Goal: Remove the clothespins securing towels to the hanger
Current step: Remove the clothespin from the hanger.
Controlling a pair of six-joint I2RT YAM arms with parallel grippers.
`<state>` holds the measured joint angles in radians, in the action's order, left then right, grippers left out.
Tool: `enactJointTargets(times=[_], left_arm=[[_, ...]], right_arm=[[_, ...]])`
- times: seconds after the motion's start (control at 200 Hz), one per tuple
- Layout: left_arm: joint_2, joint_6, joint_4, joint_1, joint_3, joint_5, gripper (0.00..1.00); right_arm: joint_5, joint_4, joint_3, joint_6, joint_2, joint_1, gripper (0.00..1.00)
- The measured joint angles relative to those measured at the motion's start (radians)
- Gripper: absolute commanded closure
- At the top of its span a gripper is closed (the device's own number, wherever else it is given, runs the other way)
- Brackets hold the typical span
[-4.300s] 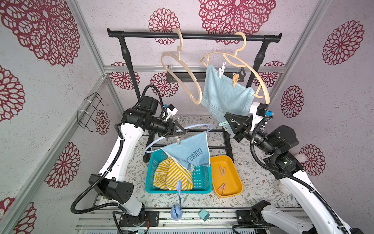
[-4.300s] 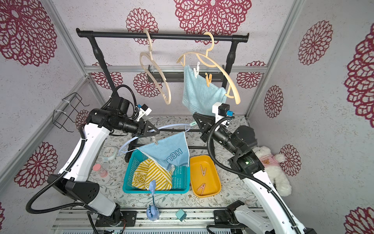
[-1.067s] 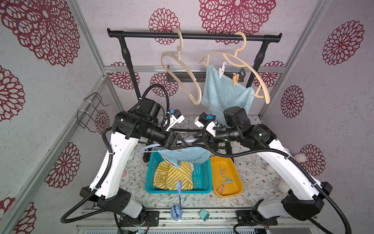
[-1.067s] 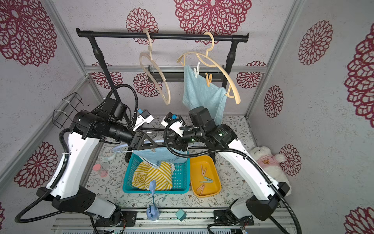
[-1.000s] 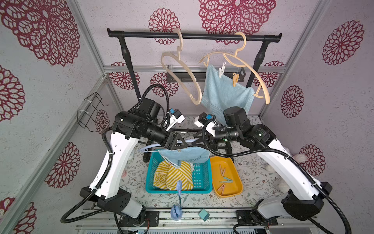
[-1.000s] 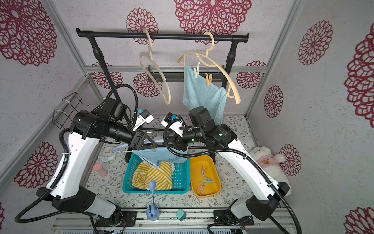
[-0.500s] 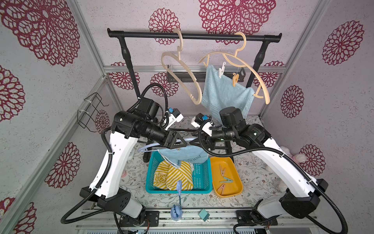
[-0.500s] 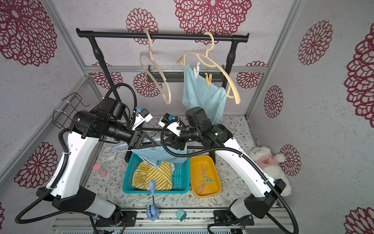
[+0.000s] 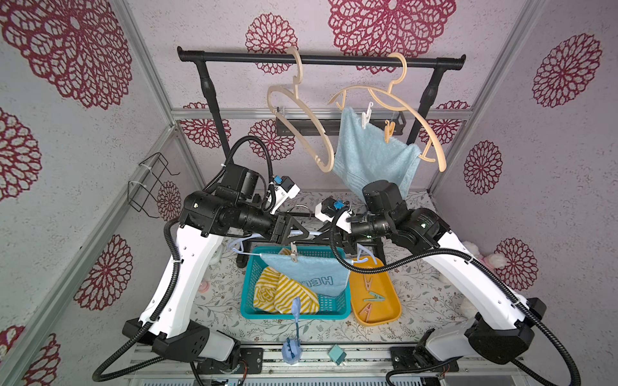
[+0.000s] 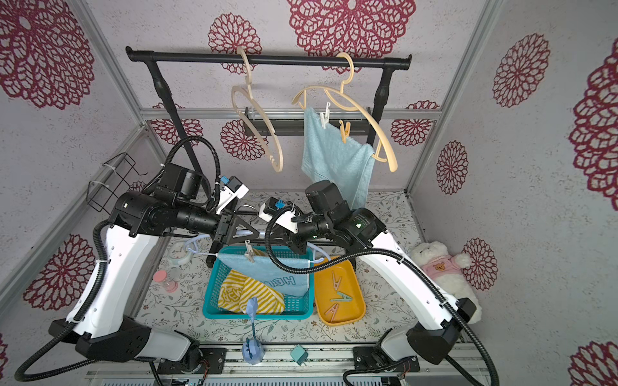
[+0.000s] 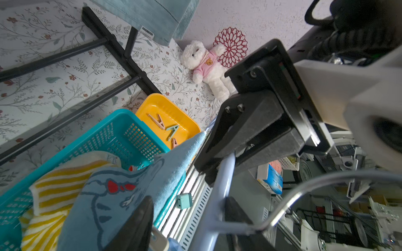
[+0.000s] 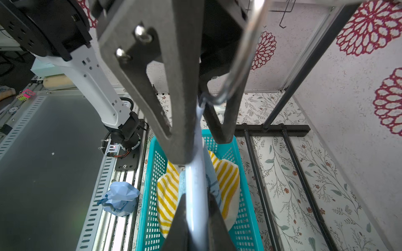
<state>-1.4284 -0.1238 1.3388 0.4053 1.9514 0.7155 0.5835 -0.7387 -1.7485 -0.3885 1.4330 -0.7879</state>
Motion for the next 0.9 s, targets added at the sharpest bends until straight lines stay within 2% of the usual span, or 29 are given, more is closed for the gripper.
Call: enactJointTargets(times=[0.045, 0.185, 0.24, 0.51, 0.746, 0.901], left_arm=[[0.036, -0.031, -0.074, 0.000, -0.037, -0.045, 0.28], [0.176, -0.112, -0.262, -0.018, -0.166, -0.173, 0.18], [0.223, -0.129, -0.301, -0.027, -0.188, -0.203, 0.11], [0.357, -0.163, -0.375, -0.046, -0.229, -0.272, 0.14], [0.452, -0.165, -0.366, -0.047, -0.269, -0.413, 0.19], [0.491, -0.160, -0.363, -0.048, -0.264, -0.479, 0.22]], right_arm=[[-0.025, 0.018, 0.000, 0.026, 0.000, 0.000, 1.00], [-0.047, 0.037, 0.000, 0.077, 0.000, 0.019, 1.00], [-0.043, 0.043, 0.000, 0.090, 0.000, 0.030, 1.00], [-0.025, 0.061, 0.001, 0.103, 0.000, 0.061, 1.00], [-0.035, 0.117, 0.060, 0.103, -0.002, 0.060, 1.00], [-0.095, 0.166, 0.081, 0.101, -0.019, 0.034, 1.00]])
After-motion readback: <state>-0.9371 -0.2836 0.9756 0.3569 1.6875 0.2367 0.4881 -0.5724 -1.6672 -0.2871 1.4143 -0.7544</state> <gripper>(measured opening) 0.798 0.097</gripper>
